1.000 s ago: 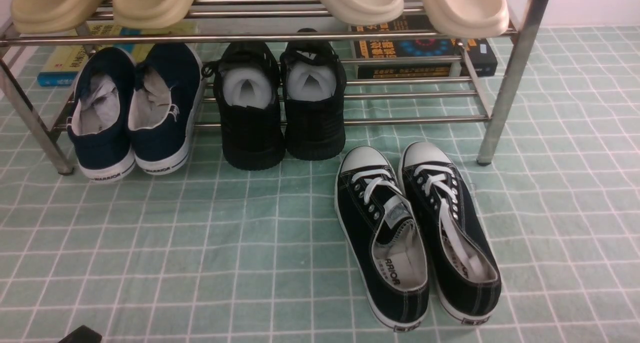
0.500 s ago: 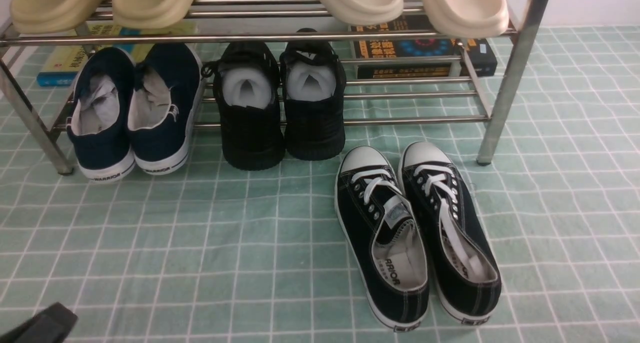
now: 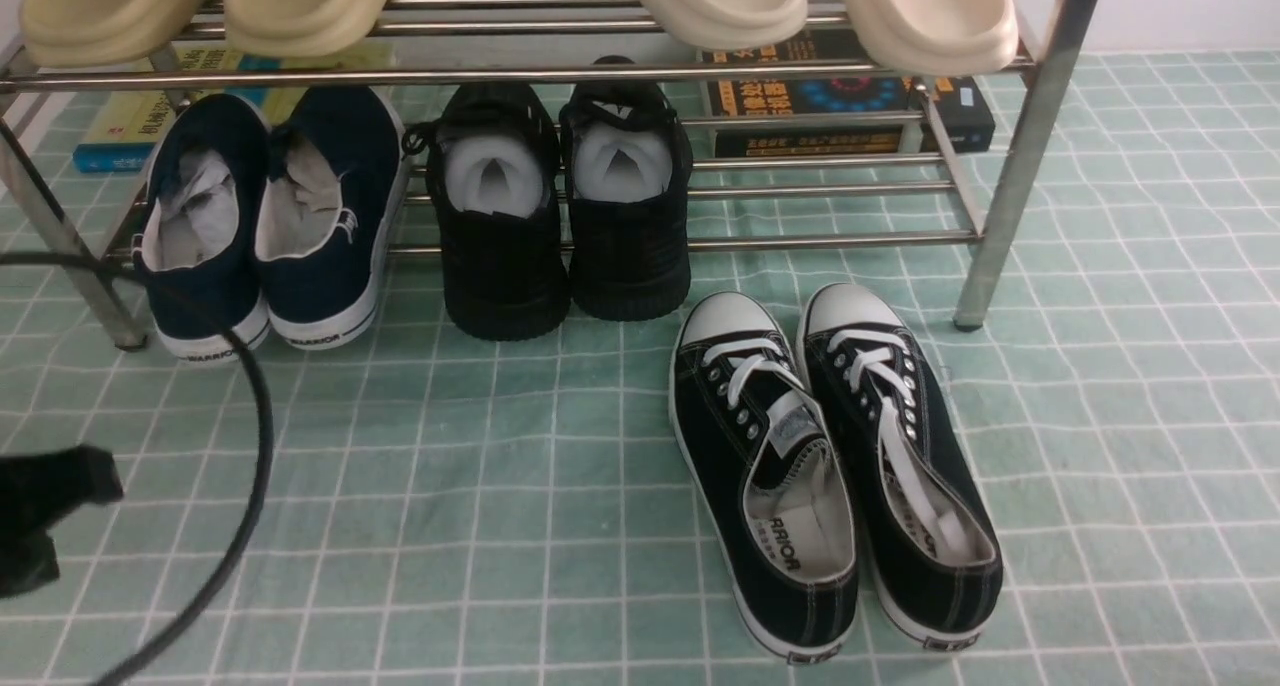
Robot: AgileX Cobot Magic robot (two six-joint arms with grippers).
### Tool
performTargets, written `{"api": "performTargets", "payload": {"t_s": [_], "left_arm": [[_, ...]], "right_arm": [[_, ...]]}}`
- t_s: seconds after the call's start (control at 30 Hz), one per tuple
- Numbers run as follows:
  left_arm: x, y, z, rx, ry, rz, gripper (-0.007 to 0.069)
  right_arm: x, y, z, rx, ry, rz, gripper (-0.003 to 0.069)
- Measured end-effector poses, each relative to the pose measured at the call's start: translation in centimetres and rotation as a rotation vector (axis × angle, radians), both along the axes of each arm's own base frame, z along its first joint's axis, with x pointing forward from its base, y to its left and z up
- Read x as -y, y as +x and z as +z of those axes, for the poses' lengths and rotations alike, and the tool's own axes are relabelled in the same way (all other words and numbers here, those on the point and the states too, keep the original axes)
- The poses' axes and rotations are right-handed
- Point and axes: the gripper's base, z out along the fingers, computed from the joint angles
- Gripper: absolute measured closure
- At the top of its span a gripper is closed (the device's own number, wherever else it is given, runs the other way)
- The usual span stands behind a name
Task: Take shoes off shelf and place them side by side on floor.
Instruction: 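Grasp the leftmost shoe on the bottom shelf of the shoe rack with the left gripper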
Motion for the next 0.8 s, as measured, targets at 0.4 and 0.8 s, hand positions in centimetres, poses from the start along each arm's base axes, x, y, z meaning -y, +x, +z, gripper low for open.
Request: {"api": "performTargets", "payload": {"t_s": [0.4,0.8], "left_arm": [[-2.7,8.7,2.3,0.072,0.065,0.213,0.0588],[-3.2,17.2,1.9,0.139,-0.104,0.116,0.0394]], "right_arm": [[0.0,0.0,0.0,0.000,0.000,0.000,0.0421],[0.0,0.0,0.0,0.000,0.000,0.000,0.0421]]}}
